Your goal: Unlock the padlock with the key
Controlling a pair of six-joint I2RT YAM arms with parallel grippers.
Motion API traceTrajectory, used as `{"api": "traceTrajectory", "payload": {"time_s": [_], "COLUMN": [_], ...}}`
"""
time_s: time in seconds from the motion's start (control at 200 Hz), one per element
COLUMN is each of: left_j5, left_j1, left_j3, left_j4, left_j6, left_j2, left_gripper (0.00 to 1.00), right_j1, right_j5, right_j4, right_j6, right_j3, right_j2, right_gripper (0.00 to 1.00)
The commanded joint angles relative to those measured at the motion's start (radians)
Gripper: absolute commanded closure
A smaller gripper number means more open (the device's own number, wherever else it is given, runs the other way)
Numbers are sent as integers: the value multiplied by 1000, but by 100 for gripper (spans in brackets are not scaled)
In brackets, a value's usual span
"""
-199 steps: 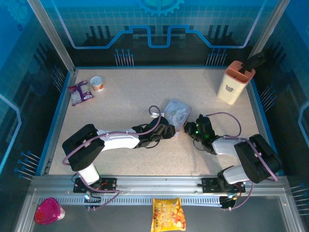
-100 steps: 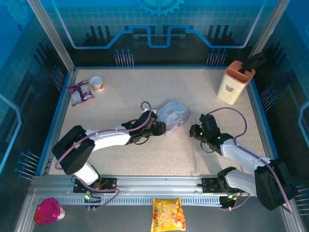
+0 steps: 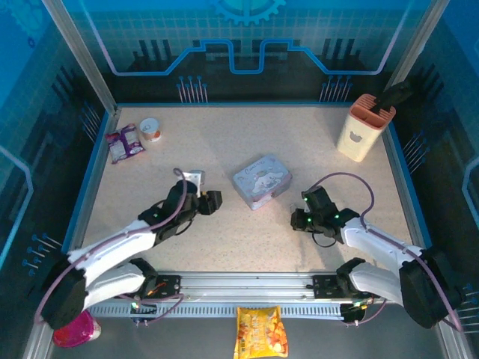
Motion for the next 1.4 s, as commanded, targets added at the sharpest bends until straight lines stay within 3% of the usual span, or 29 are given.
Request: {"api": "traceTrajectory", "payload": {"time_s": [0.0, 0.235, 0.44, 0.685, 0.7, 0.74, 0.826, 0.906, 1.056, 1.116, 1.221, 1.396], "left_j5": [-90, -145, -216, -275, -282, -300, -340, -388, -510, -575, -694, -594], "left_j1": [38, 93, 114, 123, 122, 122, 124, 125, 130, 134, 162, 275], "left_j3": [-61, -119, -126, -151, -151, -152, -140, -123, -102, -98, -104, -140], "left_j4": [-22, -95, -143, -93, -87, -66, -32, -10, 46, 63, 115, 283], "left_j6": [62, 78, 68, 90, 90, 89, 89, 92, 154, 183, 226, 339], "left_j2": [-127, -314, -352, -387, -388, -383, -360, -329, -292, -282, -246, -97], "left_gripper": [36, 31, 29, 27, 19, 9, 2, 1, 1, 1, 1, 1], "right_j1": [21, 28, 27, 25, 24, 21, 3, -20, -56, -62, -67, -80], "right_j5": [-23, 1, 35, 101, 105, 114, 139, 175, 243, 291, 378, 492], "right_j4": [3, 13, -22, -108, -116, -141, -218, -274, -307, -298, -219, 104], "right_j6": [-7, -6, -16, -38, -40, -54, -97, -128, -194, -227, -338, -597], "right_j3": [-15, -16, -3, 21, 24, 39, 91, 143, 212, 228, 228, 64], "right_j2": [22, 47, 30, -57, -63, -82, -111, -141, -215, -246, -309, -388], "right_gripper": [99, 84, 72, 48, 46, 41, 32, 30, 17, 7, 7, 0]}}
